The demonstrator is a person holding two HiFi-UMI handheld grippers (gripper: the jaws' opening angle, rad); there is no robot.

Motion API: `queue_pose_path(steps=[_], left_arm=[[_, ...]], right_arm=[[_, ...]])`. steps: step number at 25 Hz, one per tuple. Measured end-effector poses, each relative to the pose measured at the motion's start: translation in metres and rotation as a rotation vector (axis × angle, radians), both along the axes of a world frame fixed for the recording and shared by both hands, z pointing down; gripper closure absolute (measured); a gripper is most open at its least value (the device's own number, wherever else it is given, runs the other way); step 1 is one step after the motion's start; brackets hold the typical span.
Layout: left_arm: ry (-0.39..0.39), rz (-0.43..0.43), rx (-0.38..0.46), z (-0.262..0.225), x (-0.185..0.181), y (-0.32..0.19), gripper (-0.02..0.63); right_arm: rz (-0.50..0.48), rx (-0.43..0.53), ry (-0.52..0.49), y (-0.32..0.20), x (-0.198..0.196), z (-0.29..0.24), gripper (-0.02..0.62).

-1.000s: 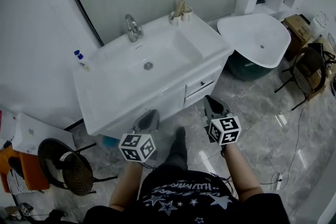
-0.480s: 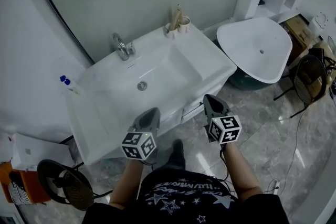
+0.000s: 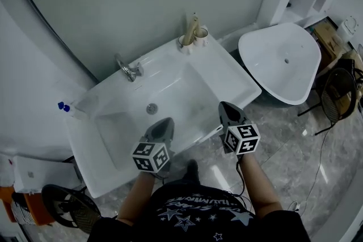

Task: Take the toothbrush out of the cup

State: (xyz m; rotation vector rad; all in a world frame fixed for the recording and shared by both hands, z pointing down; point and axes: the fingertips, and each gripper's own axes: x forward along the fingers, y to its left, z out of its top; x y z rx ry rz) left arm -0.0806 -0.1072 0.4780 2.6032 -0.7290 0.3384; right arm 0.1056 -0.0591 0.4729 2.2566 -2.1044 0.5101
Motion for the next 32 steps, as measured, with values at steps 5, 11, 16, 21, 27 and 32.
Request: queue_pose_path(steps=[5, 11, 16, 21, 27, 32], left_arm=[[0.011, 0.006, -0.004, -0.002, 0.022, -0.037, 0.584], [0.016, 0.027, -0.009, -0.003, 0.038, -0.055, 0.584], [0.005, 0.013, -0.015, 0.001, 0.042, -0.065, 0.584], [0.009, -0.055, -0.007, -0.004, 0.05, -0.074, 0.584], [-0.008, -0.166, -0.012, -0.003, 0.068, -0.09, 0.584], [-0.014, -0.249, -0.013, -0.003, 0.09, -0.104, 0.584]], right_arm=[[0.011, -0.007, -0.008, -0.037, 0.019, 0.0, 0.581], [0.02, -0.016, -0.002, -0.056, 0.034, 0.001, 0.581], [0.029, -0.011, -0.028, -0.068, 0.044, 0.004, 0.581], [-0.038, -0.009, -0.025, -0.089, 0.058, 0.004, 0.581], [-0.121, -0.003, -0.018, -0.132, 0.093, -0.001, 0.581], [-0.224, -0.003, -0.036, -0.165, 0.122, -0.001, 0.581]])
